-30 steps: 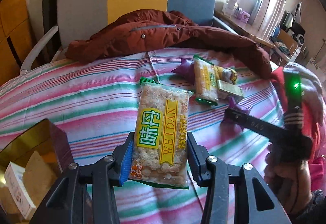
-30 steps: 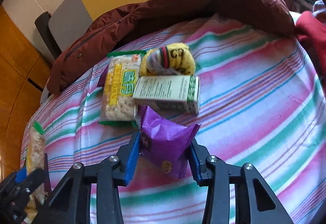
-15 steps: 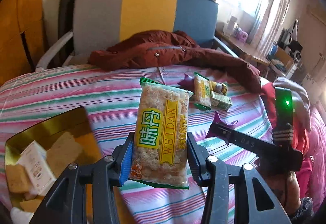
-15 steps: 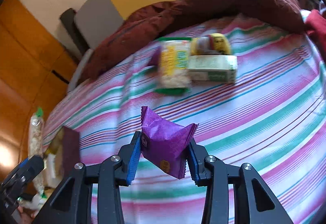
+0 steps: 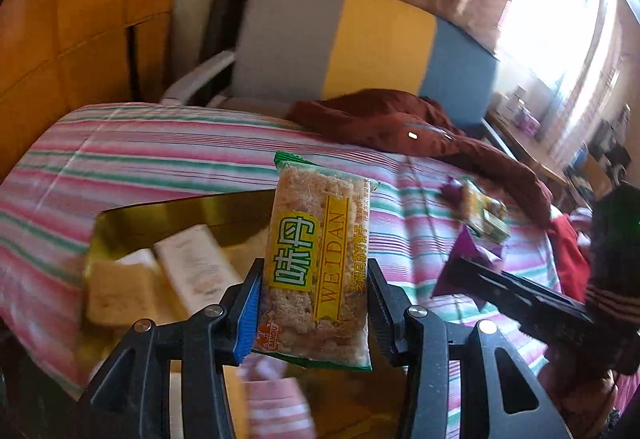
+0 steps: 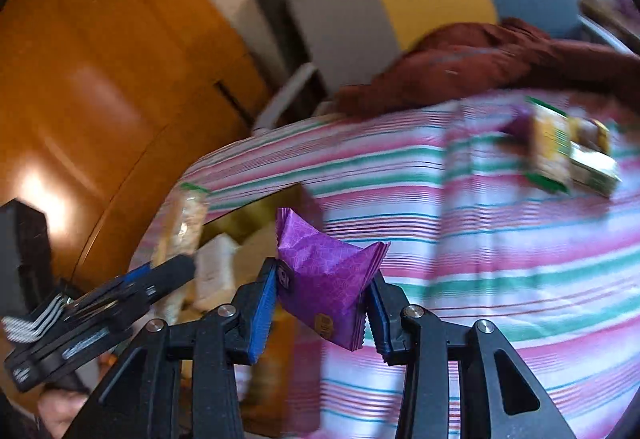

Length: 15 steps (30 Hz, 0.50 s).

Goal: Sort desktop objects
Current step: 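Carry the snack packet and purple packet to the gold tray and release them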

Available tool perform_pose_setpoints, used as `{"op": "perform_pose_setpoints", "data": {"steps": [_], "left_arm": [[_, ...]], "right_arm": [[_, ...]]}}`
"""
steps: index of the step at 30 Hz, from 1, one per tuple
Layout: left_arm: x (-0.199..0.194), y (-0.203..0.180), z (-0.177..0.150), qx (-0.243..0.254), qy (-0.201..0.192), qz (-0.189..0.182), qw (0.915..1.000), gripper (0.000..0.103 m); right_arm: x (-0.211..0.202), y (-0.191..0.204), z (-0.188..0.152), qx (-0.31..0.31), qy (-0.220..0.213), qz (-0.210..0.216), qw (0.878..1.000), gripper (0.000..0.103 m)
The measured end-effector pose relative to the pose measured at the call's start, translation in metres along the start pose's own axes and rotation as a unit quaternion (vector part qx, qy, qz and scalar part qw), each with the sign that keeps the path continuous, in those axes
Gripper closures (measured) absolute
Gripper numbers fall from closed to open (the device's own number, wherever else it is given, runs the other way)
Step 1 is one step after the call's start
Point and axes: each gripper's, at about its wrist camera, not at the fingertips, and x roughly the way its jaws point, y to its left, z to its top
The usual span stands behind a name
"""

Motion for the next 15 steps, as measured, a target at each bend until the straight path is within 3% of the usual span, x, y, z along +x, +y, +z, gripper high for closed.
{"op": "perform_pose_setpoints", "data": {"steps": [5, 15], "left_arm": [[-0.007, 0.039, -0.001, -0.034, -0.009, 0.027, 0.9990, 0.056], [-0.006, 0.076, -0.020, -0.063, -0.005, 0.063, 0.9960, 0.056]], "right_arm": [[0.018, 0.048, -0.008, -0.050, 0.022, 0.025, 0.998, 0.061], [0.054, 0.085, -0.027, -0.080, 0.061, 0.037, 0.994, 0.061]]}}
